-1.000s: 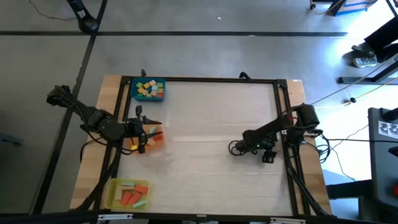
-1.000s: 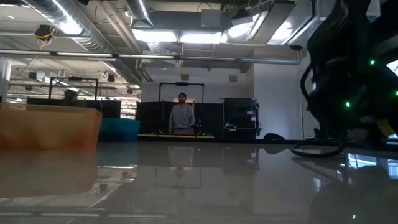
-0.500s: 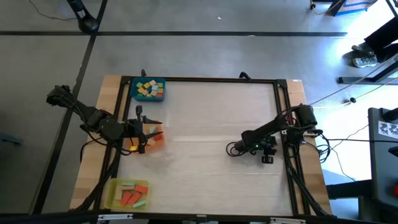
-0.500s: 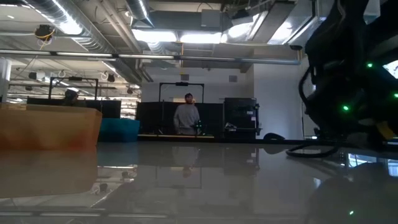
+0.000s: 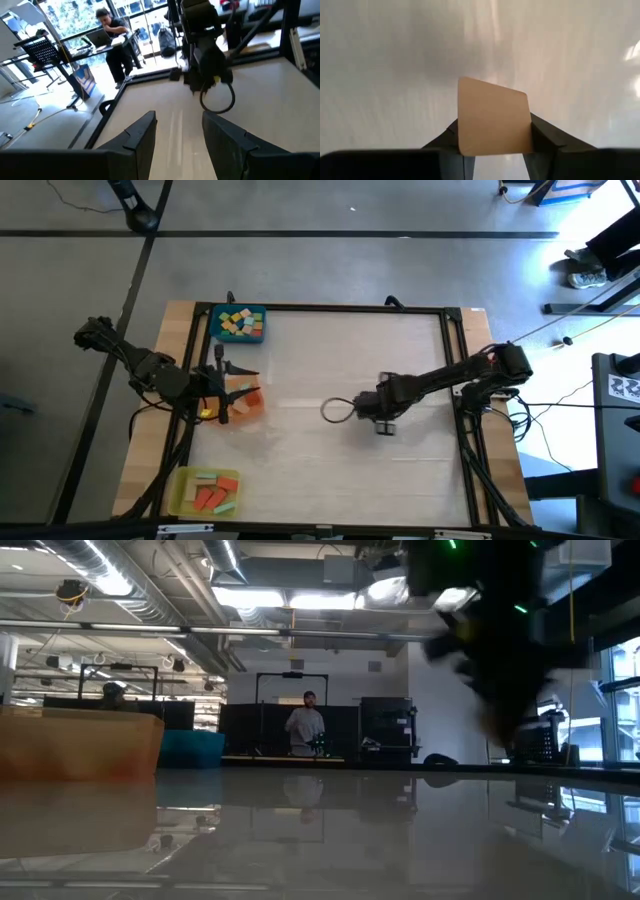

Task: Sort blocks by size
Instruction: Put the light brown triangular block into the orange bin

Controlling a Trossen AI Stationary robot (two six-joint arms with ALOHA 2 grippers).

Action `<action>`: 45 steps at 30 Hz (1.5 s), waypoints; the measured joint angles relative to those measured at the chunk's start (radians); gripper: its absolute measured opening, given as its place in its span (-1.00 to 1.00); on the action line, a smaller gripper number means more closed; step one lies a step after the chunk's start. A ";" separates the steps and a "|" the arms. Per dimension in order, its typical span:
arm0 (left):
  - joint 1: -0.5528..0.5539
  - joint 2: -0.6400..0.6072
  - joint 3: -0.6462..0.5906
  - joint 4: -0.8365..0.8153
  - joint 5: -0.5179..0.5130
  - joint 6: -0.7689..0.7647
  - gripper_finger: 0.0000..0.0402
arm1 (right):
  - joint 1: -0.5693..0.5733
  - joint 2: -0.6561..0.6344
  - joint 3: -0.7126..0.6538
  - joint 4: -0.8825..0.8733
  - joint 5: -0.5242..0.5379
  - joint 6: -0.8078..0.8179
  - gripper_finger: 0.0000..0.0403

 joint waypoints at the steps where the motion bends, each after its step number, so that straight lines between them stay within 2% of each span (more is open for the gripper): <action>1: 0.000 -0.003 0.005 0.003 0.000 -0.001 -0.25 | -0.001 -0.010 0.015 0.057 0.031 -0.005 -0.39; 5: 0.000 -0.022 0.023 0.008 0.000 -0.004 -0.25 | -0.003 -0.022 0.043 0.320 0.122 -0.067 -0.39; 13: 0.000 -0.059 0.029 0.077 -0.001 -0.005 -0.25 | -0.047 0.006 0.044 0.870 0.133 -0.217 -0.39; 21: 0.001 -0.065 0.029 0.091 0.000 -0.016 -0.25 | -0.117 0.130 0.044 1.357 -0.020 -0.272 -0.39; 25: 0.001 -0.065 0.029 0.091 -0.001 -0.031 -0.25 | -0.141 0.233 0.063 1.598 -0.038 -0.273 -0.39; 29: 0.001 -0.065 0.029 0.090 -0.001 -0.046 -0.25 | -0.167 0.355 0.185 1.661 -0.043 -0.271 -0.39; 37: 0.000 -0.081 0.028 0.109 -0.001 -0.048 -0.25 | -0.201 0.642 0.583 1.647 -0.086 -0.269 -0.39; 45: 0.000 -0.126 0.028 0.117 -0.001 -0.054 -0.25 | -0.204 0.850 0.906 1.523 -0.095 -0.269 -0.33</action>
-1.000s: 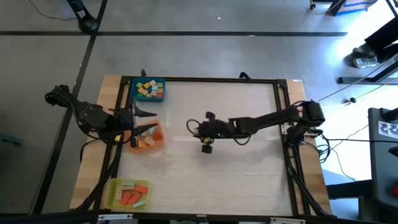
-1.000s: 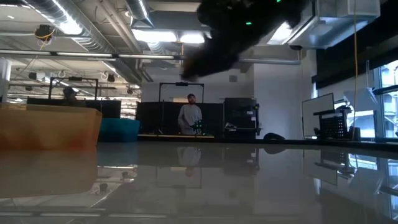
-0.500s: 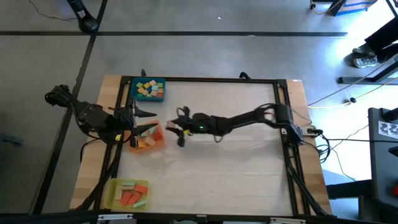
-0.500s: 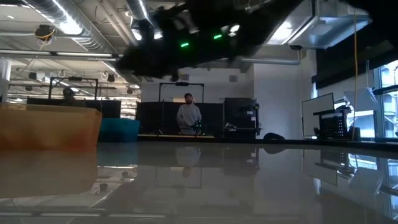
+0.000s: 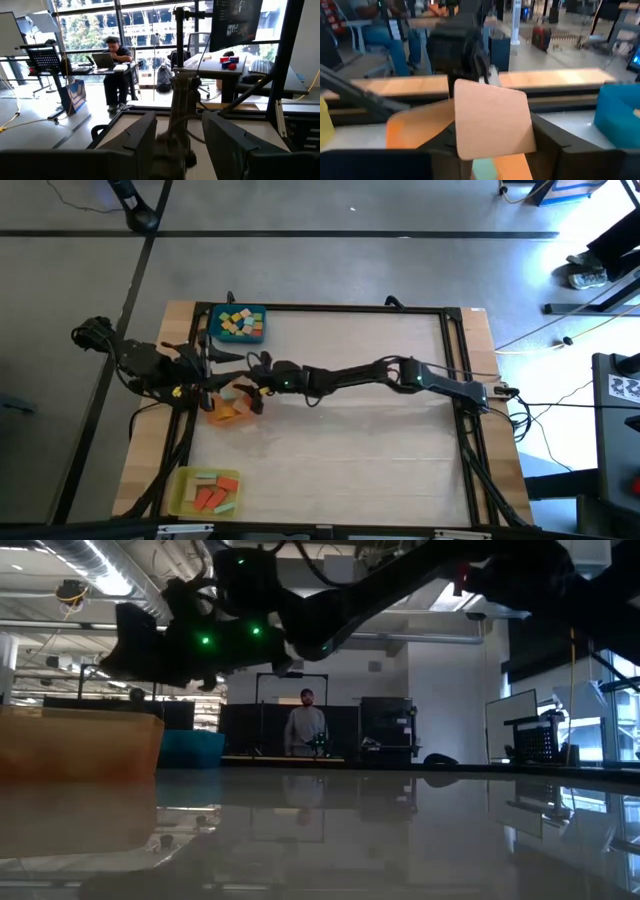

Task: Sort blocks by size
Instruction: Put the light brown triangular block into the orange bin, then return to Home Position

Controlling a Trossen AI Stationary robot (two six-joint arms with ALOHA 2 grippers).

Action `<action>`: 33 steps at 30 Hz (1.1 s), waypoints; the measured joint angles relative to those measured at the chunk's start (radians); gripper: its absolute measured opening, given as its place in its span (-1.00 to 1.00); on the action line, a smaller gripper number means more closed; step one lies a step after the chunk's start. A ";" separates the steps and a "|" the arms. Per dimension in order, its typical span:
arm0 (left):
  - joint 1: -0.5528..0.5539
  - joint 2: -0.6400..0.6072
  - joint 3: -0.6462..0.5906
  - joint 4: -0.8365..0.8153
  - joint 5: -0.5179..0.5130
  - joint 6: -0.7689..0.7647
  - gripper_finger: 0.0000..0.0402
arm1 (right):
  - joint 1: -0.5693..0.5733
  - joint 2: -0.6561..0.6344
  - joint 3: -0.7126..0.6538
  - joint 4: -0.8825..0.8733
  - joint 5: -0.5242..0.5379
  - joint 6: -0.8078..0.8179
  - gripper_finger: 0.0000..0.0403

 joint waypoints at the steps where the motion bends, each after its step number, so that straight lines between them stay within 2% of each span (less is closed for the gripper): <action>1: 0.000 -0.005 0.000 0.000 0.000 0.000 -0.25 | 0.000 0.014 0.022 -0.013 -0.002 0.000 -0.29; 9: 0.000 -0.028 0.000 -0.049 0.000 -0.001 -0.25 | 0.000 0.009 0.059 -0.158 -0.025 0.000 0.24; 12: 0.000 -0.050 -0.007 -0.106 0.000 -0.002 -0.26 | 0.001 -0.051 0.058 -0.261 -0.042 -0.043 0.36; 14: 0.000 -0.076 -0.014 -0.154 0.001 -0.012 -0.30 | 0.002 -0.099 0.060 -0.344 0.003 -0.065 0.39; 19: 0.000 -0.193 -0.042 -0.255 0.013 -0.037 -0.50 | -0.001 -0.189 0.057 -0.540 0.038 -0.103 0.32; 27: 0.000 -0.427 -0.178 -0.251 0.046 -0.037 -0.75 | -0.034 -0.273 0.058 -0.688 0.033 -0.112 0.06; 29: 0.000 -0.457 -0.213 -0.249 0.046 -0.046 -0.80 | -0.046 -0.274 0.057 -0.692 -0.006 -0.112 0.00; 33: 0.000 -0.489 -0.282 -0.245 0.046 -0.069 -0.89 | -0.075 -0.290 0.057 -0.719 -0.164 -0.100 -0.12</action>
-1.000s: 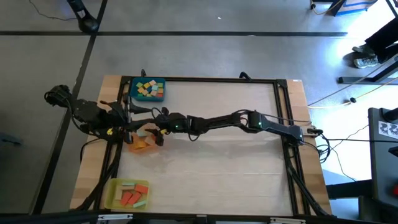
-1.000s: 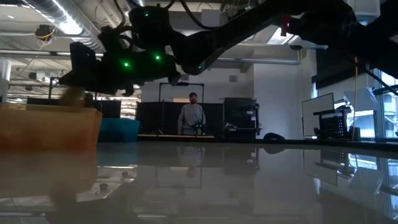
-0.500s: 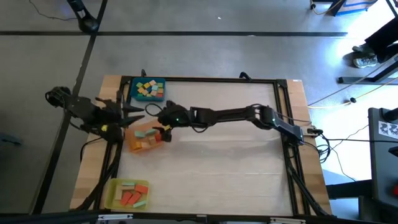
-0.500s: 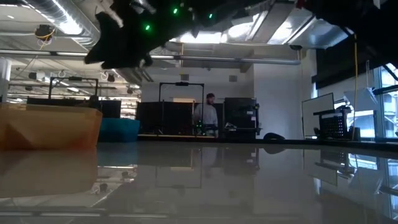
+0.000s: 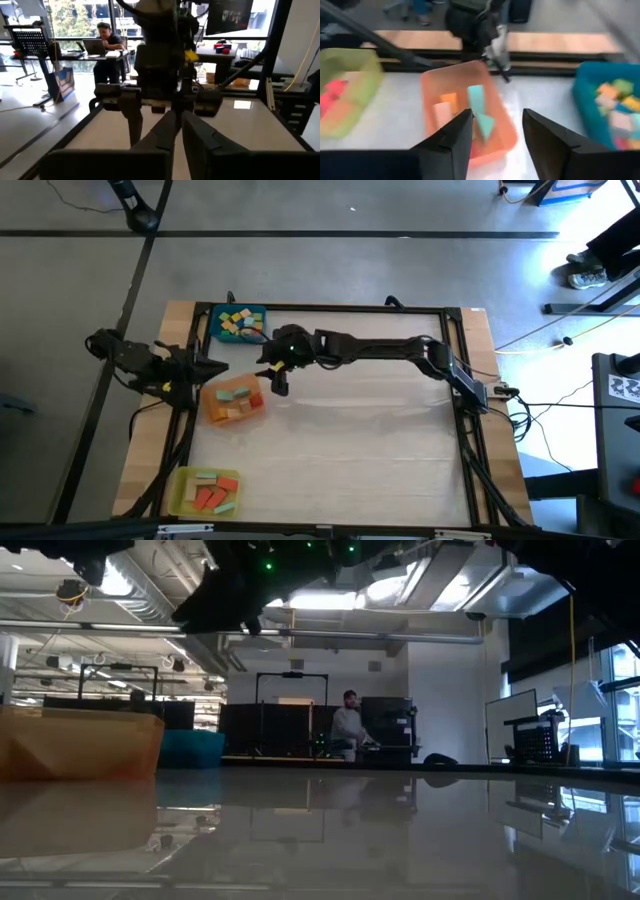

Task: Sort blocks by size
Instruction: Return to Home Position

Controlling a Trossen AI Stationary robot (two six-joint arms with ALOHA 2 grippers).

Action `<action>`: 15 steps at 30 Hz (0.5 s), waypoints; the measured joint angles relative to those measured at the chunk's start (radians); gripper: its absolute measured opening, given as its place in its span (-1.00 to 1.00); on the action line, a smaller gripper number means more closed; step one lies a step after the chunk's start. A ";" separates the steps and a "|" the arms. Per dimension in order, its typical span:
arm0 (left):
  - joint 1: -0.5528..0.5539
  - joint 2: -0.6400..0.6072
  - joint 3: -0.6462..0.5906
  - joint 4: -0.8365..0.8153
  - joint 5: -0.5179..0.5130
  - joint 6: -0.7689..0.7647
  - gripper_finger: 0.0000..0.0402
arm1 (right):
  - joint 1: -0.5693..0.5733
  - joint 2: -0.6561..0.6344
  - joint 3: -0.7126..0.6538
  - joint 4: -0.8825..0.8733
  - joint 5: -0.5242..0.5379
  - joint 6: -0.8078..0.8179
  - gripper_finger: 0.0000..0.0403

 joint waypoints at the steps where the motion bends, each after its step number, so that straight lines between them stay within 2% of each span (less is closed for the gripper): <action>1: 0.000 -0.004 -0.014 0.003 0.000 -0.004 -0.91 | -0.007 -0.001 0.001 -0.011 -0.036 0.006 -0.15; 5: 0.000 -0.021 -0.046 0.004 0.000 -0.025 -0.98 | -0.025 -0.004 0.000 -0.080 -0.117 0.015 -0.28; 11: 0.001 -0.042 -0.090 0.014 -0.004 -0.024 -0.98 | -0.022 -0.035 -0.001 -0.271 -0.127 -0.013 -0.48; 15: 0.001 -0.043 -0.093 0.038 -0.006 -0.052 -0.99 | 0.001 -0.061 -0.002 -0.287 -0.139 -0.032 -0.63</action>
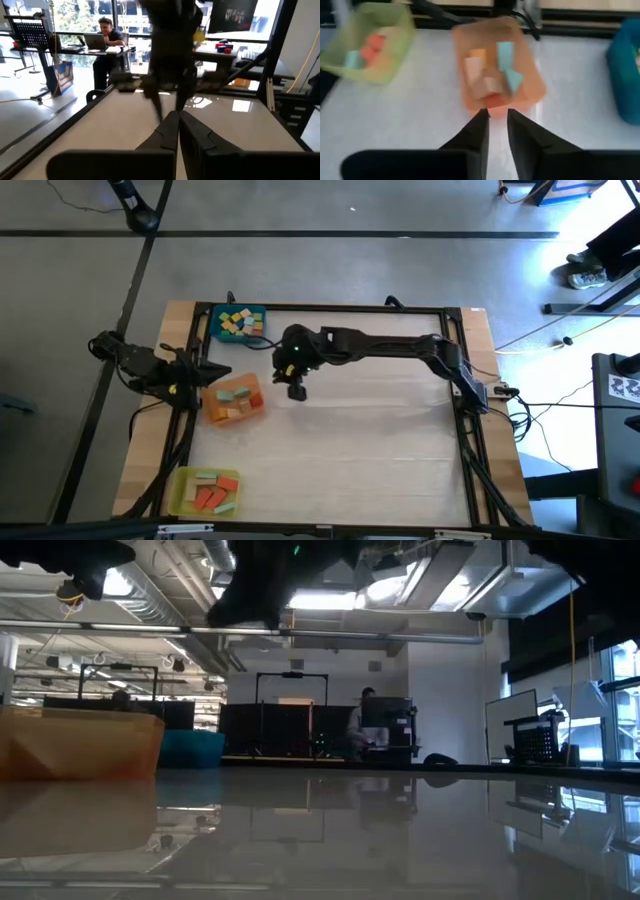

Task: Sort blocks by size
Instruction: Return to Home Position

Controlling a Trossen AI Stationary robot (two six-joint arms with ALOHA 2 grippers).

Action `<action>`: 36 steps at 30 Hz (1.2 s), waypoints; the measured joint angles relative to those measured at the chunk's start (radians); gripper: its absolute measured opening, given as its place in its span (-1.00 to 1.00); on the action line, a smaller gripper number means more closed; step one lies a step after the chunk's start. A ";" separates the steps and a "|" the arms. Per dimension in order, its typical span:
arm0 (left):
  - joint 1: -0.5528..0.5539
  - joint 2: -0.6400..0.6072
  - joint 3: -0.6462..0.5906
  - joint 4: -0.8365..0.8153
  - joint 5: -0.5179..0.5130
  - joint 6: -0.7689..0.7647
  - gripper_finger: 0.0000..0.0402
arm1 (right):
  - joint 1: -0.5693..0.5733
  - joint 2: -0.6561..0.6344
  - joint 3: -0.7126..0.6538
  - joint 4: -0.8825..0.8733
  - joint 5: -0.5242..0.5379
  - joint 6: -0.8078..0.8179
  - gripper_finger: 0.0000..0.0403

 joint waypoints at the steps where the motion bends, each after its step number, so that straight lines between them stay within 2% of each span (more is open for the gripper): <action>1: 0.000 0.000 0.000 -0.002 -0.001 -0.003 -0.99 | 0.007 -0.014 0.001 -0.007 -0.008 -0.008 -0.66; 4: 0.000 -0.002 0.000 -0.002 -0.001 -0.003 -0.99 | 0.026 -0.087 -0.039 -0.057 -0.021 -0.029 -0.75; 7: 0.000 -0.002 0.000 -0.004 -0.001 -0.002 -0.98 | 0.040 -0.200 -0.196 0.015 -0.023 -0.024 -0.83; 10: 0.000 -0.002 0.000 -0.004 -0.001 0.013 -0.99 | 0.036 -0.352 -0.432 0.194 0.014 0.009 -0.88; 15: 0.000 -0.002 0.000 0.001 -0.020 0.107 -0.98 | 0.028 -0.633 -0.880 0.528 0.172 0.110 -0.91; 18: 0.000 -0.002 0.000 0.000 -0.025 0.068 -0.98 | 0.029 -0.796 -1.133 0.724 0.243 0.154 -0.90; 24: 0.000 0.001 0.000 0.004 -0.025 0.106 -0.99 | 0.029 -1.082 -1.547 1.062 0.343 0.215 -0.90; 27: 0.000 0.001 0.000 0.065 -0.025 0.129 -0.97 | 0.029 -1.211 -1.696 1.175 0.349 0.252 -0.90; 31: 0.000 -0.002 -0.007 0.107 -0.010 0.100 -0.97 | 0.029 -1.373 -1.849 1.226 0.359 0.308 -0.90; 36: 0.001 -0.002 -0.081 0.194 0.186 0.080 -0.99 | 0.029 -1.530 -1.974 1.226 0.367 0.331 -0.89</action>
